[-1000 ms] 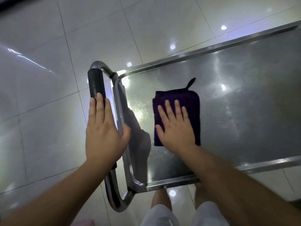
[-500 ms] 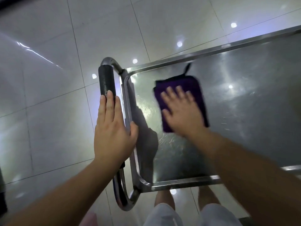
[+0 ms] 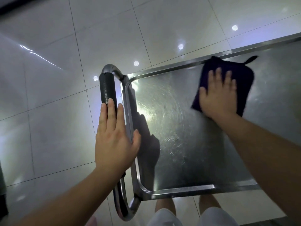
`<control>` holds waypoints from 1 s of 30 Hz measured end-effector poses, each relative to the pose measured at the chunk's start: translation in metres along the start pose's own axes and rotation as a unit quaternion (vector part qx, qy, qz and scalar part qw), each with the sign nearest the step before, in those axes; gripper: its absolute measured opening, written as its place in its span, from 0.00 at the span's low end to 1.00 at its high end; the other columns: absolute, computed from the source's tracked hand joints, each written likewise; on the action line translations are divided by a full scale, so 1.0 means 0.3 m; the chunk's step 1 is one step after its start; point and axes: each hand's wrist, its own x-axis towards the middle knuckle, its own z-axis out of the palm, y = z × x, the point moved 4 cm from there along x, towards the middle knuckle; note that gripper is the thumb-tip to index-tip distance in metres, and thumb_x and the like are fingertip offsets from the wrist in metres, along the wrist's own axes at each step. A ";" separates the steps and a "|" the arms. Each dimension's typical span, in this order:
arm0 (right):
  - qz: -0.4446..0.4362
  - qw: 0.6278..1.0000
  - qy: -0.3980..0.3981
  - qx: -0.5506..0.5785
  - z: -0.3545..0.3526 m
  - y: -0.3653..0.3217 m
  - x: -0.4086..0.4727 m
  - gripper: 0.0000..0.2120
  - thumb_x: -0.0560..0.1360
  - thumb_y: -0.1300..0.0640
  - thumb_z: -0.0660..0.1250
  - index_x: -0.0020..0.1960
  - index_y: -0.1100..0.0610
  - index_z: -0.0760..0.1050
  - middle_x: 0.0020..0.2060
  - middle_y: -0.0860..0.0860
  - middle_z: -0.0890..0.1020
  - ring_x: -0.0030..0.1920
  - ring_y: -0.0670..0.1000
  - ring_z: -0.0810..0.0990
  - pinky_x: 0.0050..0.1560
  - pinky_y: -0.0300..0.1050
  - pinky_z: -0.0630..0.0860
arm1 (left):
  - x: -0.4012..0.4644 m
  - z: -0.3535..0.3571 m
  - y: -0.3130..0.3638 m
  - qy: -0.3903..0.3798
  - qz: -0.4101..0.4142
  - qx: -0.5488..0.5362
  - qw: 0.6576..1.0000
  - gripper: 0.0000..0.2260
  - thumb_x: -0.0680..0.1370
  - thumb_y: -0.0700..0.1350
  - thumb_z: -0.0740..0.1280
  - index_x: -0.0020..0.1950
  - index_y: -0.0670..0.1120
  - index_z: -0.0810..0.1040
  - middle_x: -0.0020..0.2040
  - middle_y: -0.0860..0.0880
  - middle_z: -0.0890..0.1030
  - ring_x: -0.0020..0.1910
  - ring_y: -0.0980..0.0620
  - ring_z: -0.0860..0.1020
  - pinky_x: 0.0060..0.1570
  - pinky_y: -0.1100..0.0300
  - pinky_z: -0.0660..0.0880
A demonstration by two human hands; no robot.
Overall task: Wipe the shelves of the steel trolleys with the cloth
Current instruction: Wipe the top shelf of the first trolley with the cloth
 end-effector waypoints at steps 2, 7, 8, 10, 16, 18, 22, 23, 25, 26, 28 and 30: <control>-0.074 0.997 -0.007 -0.001 0.036 -0.206 -0.043 0.34 0.83 0.39 0.42 0.85 0.53 0.43 0.84 0.54 0.47 0.83 0.62 0.43 0.81 0.61 0.44 | 0.002 0.002 -0.001 0.005 0.005 0.006 1.000 0.37 0.81 0.63 0.56 0.86 0.48 0.53 0.86 0.45 0.49 0.85 0.46 0.44 0.78 0.38 0.62; -0.296 0.954 -0.040 -0.024 0.145 -0.654 -0.202 0.32 0.84 0.40 0.42 0.85 0.51 0.41 0.84 0.50 0.45 0.83 0.59 0.40 0.81 0.59 0.40 | 0.001 0.005 0.001 0.031 0.038 0.031 0.998 0.36 0.82 0.63 0.55 0.86 0.48 0.54 0.86 0.43 0.50 0.85 0.44 0.45 0.82 0.41 0.53; -0.333 0.941 -0.048 -0.032 0.159 -0.700 -0.223 0.32 0.84 0.40 0.41 0.85 0.50 0.39 0.84 0.49 0.44 0.83 0.58 0.38 0.81 0.58 0.39 | 0.002 0.005 0.001 0.034 0.041 0.035 0.998 0.36 0.81 0.63 0.55 0.86 0.48 0.54 0.86 0.44 0.50 0.85 0.44 0.44 0.82 0.41 0.52; -0.365 0.928 -0.064 -0.030 0.169 -0.736 -0.230 0.31 0.85 0.39 0.40 0.84 0.48 0.39 0.84 0.47 0.43 0.83 0.57 0.37 0.81 0.56 0.37 | 0.004 0.005 0.002 0.036 0.046 0.052 0.997 0.36 0.81 0.63 0.55 0.86 0.48 0.53 0.86 0.45 0.50 0.85 0.45 0.44 0.82 0.40 0.51; -0.324 0.945 -0.037 -0.027 0.103 -0.586 -0.087 0.32 0.83 0.37 0.44 0.85 0.46 0.46 0.84 0.47 0.49 0.84 0.55 0.44 0.82 0.58 0.43 | 0.000 0.008 0.002 0.020 0.048 0.049 0.997 0.36 0.83 0.64 0.53 0.86 0.49 0.52 0.86 0.46 0.50 0.85 0.47 0.43 0.82 0.42 0.50; -0.254 0.966 -0.022 -0.025 0.056 -0.440 0.030 0.33 0.83 0.36 0.41 0.85 0.45 0.43 0.84 0.47 0.46 0.84 0.55 0.43 0.82 0.57 0.42 | 0.001 0.009 0.001 0.013 0.044 0.045 0.998 0.35 0.83 0.65 0.51 0.86 0.50 0.51 0.86 0.47 0.49 0.85 0.48 0.43 0.82 0.42 0.49; -0.092 0.996 0.012 -0.007 -0.036 -0.038 0.217 0.35 0.82 0.35 0.40 0.85 0.48 0.43 0.84 0.51 0.47 0.83 0.59 0.45 0.82 0.60 0.45 | 0.003 0.011 -0.001 0.009 0.041 0.033 0.999 0.35 0.83 0.67 0.48 0.86 0.50 0.51 0.86 0.47 0.49 0.85 0.48 0.43 0.82 0.42 0.51; -0.046 0.999 0.023 0.000 -0.055 0.060 0.244 0.36 0.81 0.35 0.41 0.85 0.49 0.43 0.84 0.52 0.47 0.83 0.60 0.46 0.81 0.61 0.45 | 0.002 0.012 -0.002 0.010 0.040 0.031 0.999 0.35 0.83 0.67 0.48 0.86 0.50 0.51 0.86 0.47 0.50 0.85 0.48 0.43 0.82 0.41 0.51; 0.050 0.998 0.040 0.023 -0.088 0.221 0.275 0.37 0.80 0.36 0.41 0.85 0.50 0.44 0.84 0.54 0.47 0.83 0.62 0.47 0.81 0.62 0.46 | 0.000 0.016 -0.004 0.014 0.041 0.029 0.999 0.35 0.83 0.67 0.49 0.86 0.50 0.51 0.86 0.47 0.50 0.85 0.48 0.44 0.82 0.41 0.52; 0.092 0.994 0.043 0.037 -0.100 0.272 0.284 0.37 0.80 0.36 0.41 0.85 0.51 0.44 0.84 0.54 0.47 0.83 0.62 0.46 0.81 0.62 0.45 | -0.001 0.017 -0.004 0.015 0.041 0.030 0.999 0.35 0.83 0.67 0.49 0.86 0.50 0.51 0.86 0.47 0.50 0.85 0.48 0.44 0.82 0.41 0.52; 0.147 0.986 0.048 0.054 -0.113 0.310 0.295 0.37 0.80 0.36 0.41 0.85 0.52 0.43 0.84 0.54 0.47 0.83 0.62 0.46 0.81 0.62 0.44 | 0.002 0.018 -0.004 0.017 0.043 0.028 0.999 0.36 0.83 0.67 0.48 0.86 0.49 0.52 0.86 0.46 0.51 0.85 0.47 0.44 0.82 0.41 0.52; 0.161 0.984 0.047 0.055 -0.113 0.275 0.307 0.37 0.80 0.37 0.41 0.85 0.53 0.43 0.84 0.53 0.46 0.83 0.63 0.45 0.81 0.62 0.43 | 0.002 0.017 -0.006 0.020 0.042 0.024 0.999 0.36 0.83 0.68 0.47 0.86 0.49 0.53 0.86 0.46 0.51 0.85 0.47 0.45 0.82 0.42 0.51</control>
